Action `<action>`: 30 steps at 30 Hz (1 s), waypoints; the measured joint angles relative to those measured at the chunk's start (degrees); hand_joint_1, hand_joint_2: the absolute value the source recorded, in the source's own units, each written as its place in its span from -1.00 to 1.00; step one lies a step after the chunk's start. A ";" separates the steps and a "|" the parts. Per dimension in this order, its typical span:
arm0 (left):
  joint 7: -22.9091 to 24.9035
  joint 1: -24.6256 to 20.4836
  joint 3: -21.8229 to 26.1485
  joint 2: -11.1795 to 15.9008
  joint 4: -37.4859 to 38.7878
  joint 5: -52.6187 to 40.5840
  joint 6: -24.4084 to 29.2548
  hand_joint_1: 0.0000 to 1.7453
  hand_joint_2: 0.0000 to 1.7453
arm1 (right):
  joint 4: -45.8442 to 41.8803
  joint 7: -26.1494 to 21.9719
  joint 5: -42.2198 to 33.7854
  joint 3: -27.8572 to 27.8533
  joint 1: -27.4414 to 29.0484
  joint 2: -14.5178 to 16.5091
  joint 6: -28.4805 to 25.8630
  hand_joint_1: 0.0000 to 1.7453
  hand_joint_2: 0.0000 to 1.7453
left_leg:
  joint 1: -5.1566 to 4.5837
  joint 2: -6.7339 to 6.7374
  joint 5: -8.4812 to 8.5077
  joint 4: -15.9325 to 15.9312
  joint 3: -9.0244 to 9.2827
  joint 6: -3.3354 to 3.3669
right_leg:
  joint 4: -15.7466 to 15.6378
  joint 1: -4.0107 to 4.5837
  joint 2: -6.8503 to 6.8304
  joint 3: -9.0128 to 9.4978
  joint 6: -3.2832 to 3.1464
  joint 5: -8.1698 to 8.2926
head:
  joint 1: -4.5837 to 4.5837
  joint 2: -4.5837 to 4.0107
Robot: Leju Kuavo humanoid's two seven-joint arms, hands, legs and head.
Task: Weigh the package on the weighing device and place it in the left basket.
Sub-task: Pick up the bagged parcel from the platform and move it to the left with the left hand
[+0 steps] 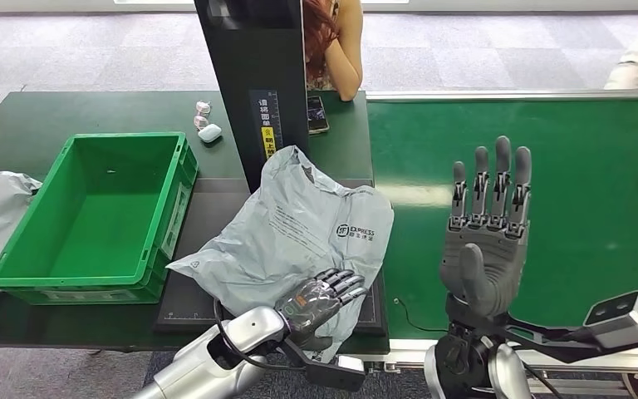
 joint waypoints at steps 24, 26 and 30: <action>-1.78 4.20 14.16 2.99 -22.30 6.72 26.43 1.00 1.00 | 2.81 3.52 3.97 0.13 3.35 0.00 -5.01 -1.00 1.00 | 0.02 0.00 0.11 -0.06 -0.13 -0.09 | 0.07 0.02 0.02 -0.16 -0.07 0.06 | 0.00 0.00; -3.32 5.54 17.38 3.11 -26.18 8.17 29.88 1.00 1.00 | 3.96 3.86 3.95 0.40 3.65 0.00 -5.51 -1.00 1.00 | 0.02 0.00 0.10 -0.10 -0.14 -0.09 | 0.06 0.02 0.02 -0.19 -0.09 0.04 | 0.00 0.00; -6.31 8.03 23.56 3.41 -32.58 11.76 36.10 1.00 1.00 | 6.49 4.01 3.59 0.87 4.40 0.00 -6.30 -1.00 1.00 | 0.02 -0.01 0.10 -0.13 -0.14 -0.09 | 0.06 0.02 0.00 -0.21 -0.09 0.01 | 0.00 0.00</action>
